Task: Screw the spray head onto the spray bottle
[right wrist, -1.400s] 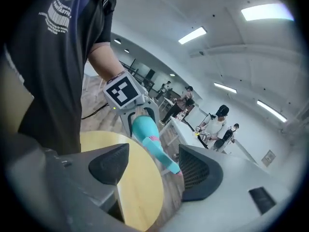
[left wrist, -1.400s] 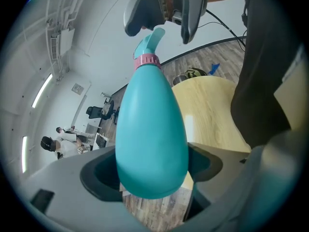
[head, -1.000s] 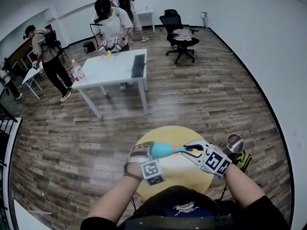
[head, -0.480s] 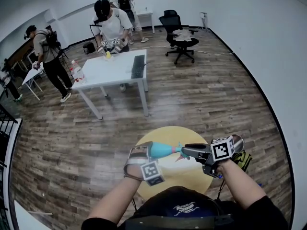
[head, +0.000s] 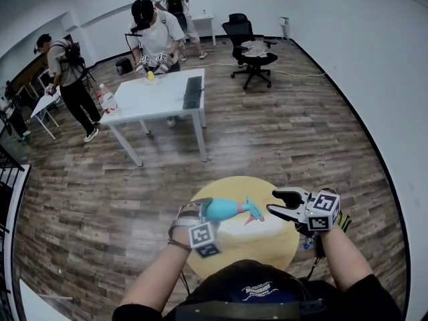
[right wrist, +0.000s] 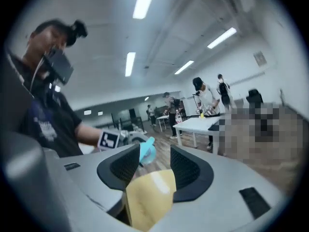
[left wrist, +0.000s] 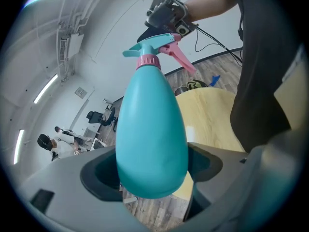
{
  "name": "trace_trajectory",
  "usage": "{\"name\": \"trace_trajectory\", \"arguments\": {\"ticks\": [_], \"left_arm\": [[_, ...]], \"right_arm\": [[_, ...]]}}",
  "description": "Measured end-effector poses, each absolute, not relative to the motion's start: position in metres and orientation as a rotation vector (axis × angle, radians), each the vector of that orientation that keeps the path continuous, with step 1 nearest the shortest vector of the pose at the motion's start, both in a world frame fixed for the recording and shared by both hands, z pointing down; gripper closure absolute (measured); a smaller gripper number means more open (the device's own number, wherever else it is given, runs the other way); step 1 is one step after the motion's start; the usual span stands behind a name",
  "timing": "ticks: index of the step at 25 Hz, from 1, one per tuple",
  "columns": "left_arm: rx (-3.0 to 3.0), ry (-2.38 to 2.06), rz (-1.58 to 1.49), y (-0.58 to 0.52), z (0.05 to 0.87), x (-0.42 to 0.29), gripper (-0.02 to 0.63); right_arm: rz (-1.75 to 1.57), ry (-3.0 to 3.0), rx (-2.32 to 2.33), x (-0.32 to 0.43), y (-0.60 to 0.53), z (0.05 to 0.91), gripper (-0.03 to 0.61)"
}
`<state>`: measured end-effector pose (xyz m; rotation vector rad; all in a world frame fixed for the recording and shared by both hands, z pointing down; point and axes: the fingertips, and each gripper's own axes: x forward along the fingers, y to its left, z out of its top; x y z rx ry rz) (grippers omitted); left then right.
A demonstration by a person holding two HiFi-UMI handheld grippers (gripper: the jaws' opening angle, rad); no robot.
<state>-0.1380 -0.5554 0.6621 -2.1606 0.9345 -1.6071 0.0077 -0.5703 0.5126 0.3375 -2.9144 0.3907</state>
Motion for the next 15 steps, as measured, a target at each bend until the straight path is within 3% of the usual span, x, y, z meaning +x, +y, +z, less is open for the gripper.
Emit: {"name": "trace_trajectory", "arguments": {"ticks": [3, 6, 10, 14, 15], "left_arm": [[-2.172, 0.916, -1.602, -0.555, 0.661, -0.135, 0.201], [-2.159, 0.880, -1.610, -0.553, 0.666, -0.131, 0.201], [-2.111, 0.836, -1.663, -0.552, 0.676, -0.131, 0.201], [-2.006, 0.814, -1.697, -0.549, 0.658, -0.125, 0.201], [-1.993, 0.814, -1.696, -0.548, 0.656, -0.123, 0.201]], "right_arm": [[-0.283, -2.675, 0.289, -0.001, -0.552, 0.542, 0.379], [-0.683, -2.489, 0.174, -0.015, -0.530, 0.563, 0.326], [-0.834, -2.458, 0.150, -0.028, -0.522, 0.560, 0.259], [-0.763, -2.513, 0.073, -0.036, -0.507, 0.555, 0.263], [-0.707, -2.537, 0.050, -0.038, -0.503, 0.556, 0.292]]}}
